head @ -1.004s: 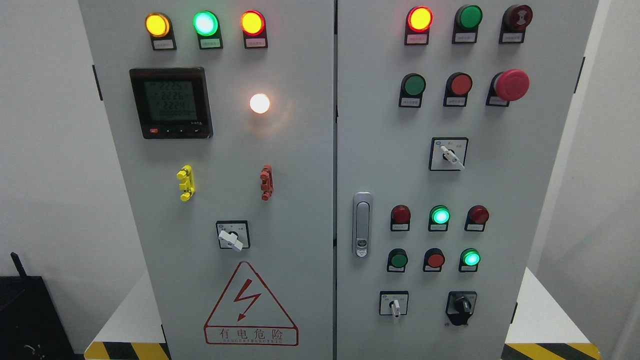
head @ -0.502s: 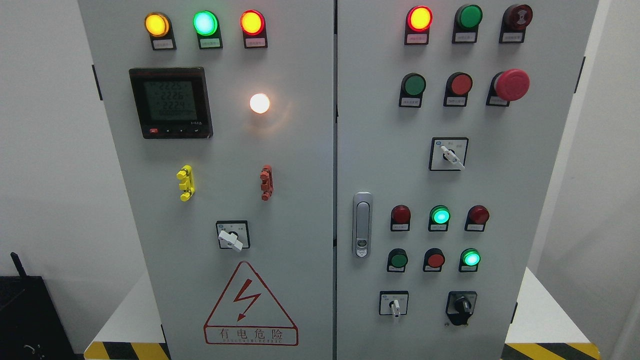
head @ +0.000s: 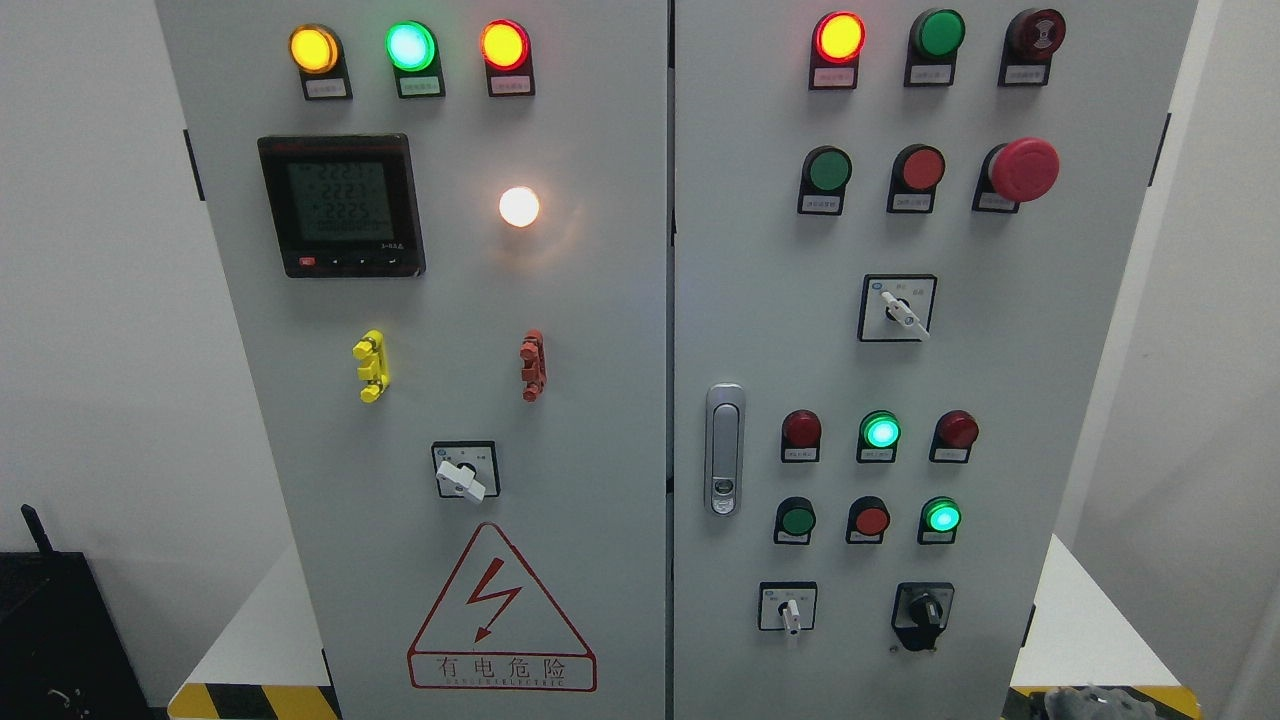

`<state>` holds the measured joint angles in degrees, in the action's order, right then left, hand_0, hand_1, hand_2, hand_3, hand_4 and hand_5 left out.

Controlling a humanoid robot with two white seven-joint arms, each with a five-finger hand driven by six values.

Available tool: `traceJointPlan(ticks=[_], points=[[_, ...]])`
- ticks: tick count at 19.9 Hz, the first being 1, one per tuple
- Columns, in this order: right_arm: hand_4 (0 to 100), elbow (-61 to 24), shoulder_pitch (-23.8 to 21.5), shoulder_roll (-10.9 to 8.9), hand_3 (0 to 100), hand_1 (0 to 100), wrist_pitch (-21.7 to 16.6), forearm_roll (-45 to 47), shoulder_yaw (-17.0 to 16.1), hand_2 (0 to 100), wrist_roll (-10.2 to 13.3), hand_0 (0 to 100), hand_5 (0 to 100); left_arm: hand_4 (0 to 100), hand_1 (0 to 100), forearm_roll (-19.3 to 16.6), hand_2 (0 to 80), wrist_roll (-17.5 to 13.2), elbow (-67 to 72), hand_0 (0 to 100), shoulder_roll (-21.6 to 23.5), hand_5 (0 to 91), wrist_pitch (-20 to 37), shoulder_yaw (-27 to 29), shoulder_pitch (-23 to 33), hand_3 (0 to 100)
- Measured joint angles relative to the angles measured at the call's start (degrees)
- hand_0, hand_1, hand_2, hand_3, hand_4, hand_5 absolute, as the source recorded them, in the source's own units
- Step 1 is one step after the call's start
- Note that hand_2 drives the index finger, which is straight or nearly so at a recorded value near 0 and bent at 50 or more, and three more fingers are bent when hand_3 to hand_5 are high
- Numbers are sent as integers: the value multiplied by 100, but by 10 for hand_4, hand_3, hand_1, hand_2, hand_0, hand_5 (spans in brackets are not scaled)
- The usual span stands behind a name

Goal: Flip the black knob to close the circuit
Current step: 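Raise the right hand toward the black rotary knob at the bottom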

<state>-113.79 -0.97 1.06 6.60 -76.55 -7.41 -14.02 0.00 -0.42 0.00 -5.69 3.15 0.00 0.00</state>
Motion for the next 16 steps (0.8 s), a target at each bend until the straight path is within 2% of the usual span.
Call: traceJointPlan(ticks=[8, 16], points=[[793, 238, 294, 190, 1000, 49, 179, -440, 386, 871, 23, 0, 866, 27, 0, 0, 0, 0, 0, 0, 0, 0, 0, 0, 0, 49], [792, 566, 521, 277, 1000, 57, 208, -498, 507, 874, 101, 0, 866, 27, 0, 0, 0, 0, 0, 0, 0, 0, 0, 0, 0, 49]])
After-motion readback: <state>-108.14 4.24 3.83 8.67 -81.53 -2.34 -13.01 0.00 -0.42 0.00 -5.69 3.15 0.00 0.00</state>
